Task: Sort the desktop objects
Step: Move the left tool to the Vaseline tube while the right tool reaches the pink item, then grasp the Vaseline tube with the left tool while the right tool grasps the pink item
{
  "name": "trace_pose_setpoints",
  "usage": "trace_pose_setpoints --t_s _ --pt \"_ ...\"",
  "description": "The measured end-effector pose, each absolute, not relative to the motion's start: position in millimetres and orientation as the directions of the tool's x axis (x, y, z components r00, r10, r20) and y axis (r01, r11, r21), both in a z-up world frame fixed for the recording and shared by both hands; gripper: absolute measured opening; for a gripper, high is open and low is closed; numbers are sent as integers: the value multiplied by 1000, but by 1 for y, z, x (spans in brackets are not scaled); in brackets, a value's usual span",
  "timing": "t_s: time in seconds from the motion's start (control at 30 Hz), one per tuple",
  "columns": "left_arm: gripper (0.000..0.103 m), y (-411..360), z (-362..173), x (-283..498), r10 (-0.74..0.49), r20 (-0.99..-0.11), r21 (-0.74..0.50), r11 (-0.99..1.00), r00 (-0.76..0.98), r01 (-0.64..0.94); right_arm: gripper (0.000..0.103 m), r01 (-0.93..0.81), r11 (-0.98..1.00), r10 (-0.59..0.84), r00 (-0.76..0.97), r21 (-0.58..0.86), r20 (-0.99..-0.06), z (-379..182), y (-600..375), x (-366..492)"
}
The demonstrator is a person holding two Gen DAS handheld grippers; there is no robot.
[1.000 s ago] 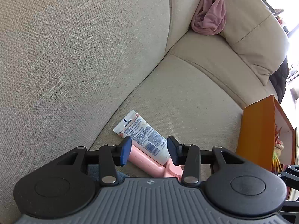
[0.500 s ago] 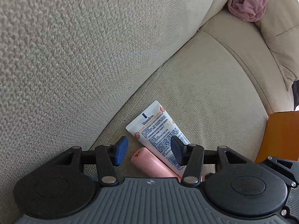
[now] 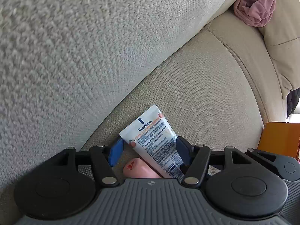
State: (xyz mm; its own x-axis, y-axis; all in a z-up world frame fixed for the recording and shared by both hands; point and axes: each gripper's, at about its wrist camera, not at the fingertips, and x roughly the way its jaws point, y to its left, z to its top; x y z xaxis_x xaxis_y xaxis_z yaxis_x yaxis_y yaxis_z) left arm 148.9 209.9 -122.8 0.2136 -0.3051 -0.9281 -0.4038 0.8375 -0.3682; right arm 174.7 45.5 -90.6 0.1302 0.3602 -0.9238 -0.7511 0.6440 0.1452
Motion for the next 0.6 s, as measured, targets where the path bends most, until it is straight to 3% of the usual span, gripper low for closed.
trace_pose_setpoints --t_s 0.17,0.33,0.43,0.53,0.6 --pt "80 210 -123 149 -324 -923 -382 837 208 -391 28 -755 637 371 124 155 -920 -92 51 173" --pt "80 208 -124 150 -325 -921 -386 840 217 -381 28 -757 634 373 118 160 -920 -91 49 172" --pt "69 208 -123 149 -327 -915 -396 838 235 -376 28 -754 637 374 119 161 -920 -89 45 174" --pt "43 211 -117 144 -325 -902 -416 829 284 -373 28 -748 646 367 133 149 -921 -86 39 176" --pt "33 214 -114 140 -337 -887 -444 813 316 -378 28 -745 652 363 140 144 -921 -85 35 176"
